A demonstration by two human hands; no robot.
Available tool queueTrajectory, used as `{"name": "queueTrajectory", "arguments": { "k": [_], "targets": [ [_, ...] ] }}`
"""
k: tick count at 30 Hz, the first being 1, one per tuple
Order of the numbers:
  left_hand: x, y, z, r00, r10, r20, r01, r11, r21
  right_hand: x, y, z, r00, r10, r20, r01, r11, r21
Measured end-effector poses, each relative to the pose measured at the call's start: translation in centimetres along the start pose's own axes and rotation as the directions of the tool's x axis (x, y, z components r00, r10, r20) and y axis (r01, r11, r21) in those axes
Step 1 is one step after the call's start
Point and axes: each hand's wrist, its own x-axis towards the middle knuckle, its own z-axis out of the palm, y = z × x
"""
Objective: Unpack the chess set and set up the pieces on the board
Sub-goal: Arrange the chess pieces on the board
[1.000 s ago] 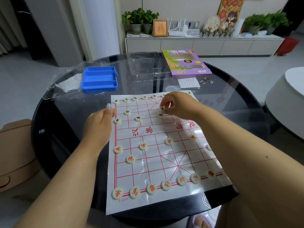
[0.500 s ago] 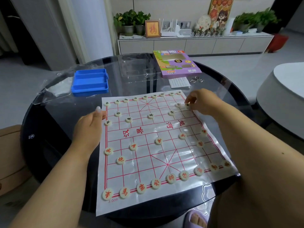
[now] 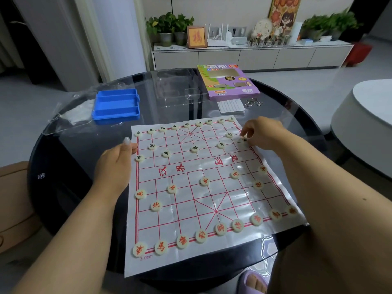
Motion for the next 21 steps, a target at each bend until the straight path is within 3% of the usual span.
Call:
{"name": "queueTrajectory", "arguments": {
  "k": [9, 17, 21],
  "targets": [
    [0.0, 0.0, 0.0, 1.000, -0.009, 0.008, 0.009, 1.000, -0.012, -0.7, -3.5, 0.8, 0.979, -0.201, -0.015, 0.201, 0.976, 0.086],
    [-0.1, 0.3, 0.0, 1.000, 0.009, -0.003, -0.008, 1.000, 0.002, -0.5, -4.4, 1.3, 0.979, -0.205, 0.016, 0.204, 0.977, 0.055],
    [-0.1, 0.3, -0.1, 1.000, 0.009, -0.006, -0.009, 1.000, -0.003, -0.9, -5.4, 1.1, 0.967, -0.253, -0.035, 0.255, 0.962, 0.100]
  ]
}}
